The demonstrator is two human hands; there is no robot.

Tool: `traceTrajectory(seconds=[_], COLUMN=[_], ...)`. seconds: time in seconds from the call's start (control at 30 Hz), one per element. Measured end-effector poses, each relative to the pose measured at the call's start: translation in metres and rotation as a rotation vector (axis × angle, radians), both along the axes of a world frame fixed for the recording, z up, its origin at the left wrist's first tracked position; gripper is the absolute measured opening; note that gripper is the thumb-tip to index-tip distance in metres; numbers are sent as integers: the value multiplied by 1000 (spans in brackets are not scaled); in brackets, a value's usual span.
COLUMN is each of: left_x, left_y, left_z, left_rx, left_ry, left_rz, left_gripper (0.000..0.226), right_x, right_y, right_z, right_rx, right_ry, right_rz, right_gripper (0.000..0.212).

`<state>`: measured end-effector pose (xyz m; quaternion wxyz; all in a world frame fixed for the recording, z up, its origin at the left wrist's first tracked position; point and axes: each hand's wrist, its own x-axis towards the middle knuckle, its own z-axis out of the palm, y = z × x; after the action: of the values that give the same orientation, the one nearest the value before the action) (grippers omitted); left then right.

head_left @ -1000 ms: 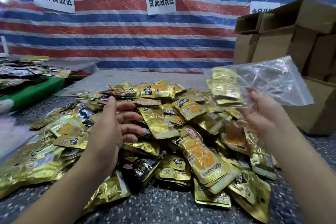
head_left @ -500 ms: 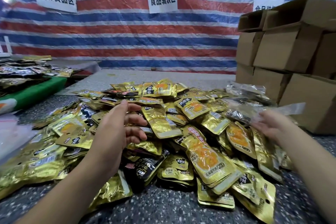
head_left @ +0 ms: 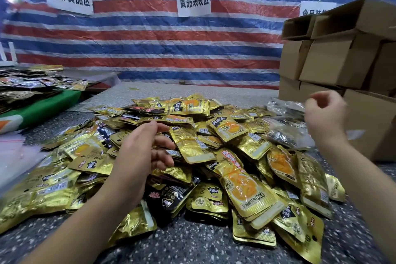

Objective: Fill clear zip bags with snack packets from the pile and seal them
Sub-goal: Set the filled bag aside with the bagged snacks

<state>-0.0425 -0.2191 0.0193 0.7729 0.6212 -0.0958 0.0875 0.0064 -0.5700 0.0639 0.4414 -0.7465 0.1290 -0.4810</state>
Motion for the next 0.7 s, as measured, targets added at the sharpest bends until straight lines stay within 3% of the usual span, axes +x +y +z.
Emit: traceTrajectory(seconds=[0.27,0.5,0.7], left_x=[-3,-9,-12], left_y=[-3,-7,-6], left_z=[1,-1,-1], left_rx=[57,191,416], left_ry=[-6,-36,-78], left_rz=[17,31,53], left_gripper=[30,32,58], right_x=[-58,-80,-84], right_y=[97,135,133], right_z=[-8,-48,-62], right_rx=[-337,-472,-608], right_ry=[202,255,212], right_rz=[545,652,654], right_gripper=[17,27,22])
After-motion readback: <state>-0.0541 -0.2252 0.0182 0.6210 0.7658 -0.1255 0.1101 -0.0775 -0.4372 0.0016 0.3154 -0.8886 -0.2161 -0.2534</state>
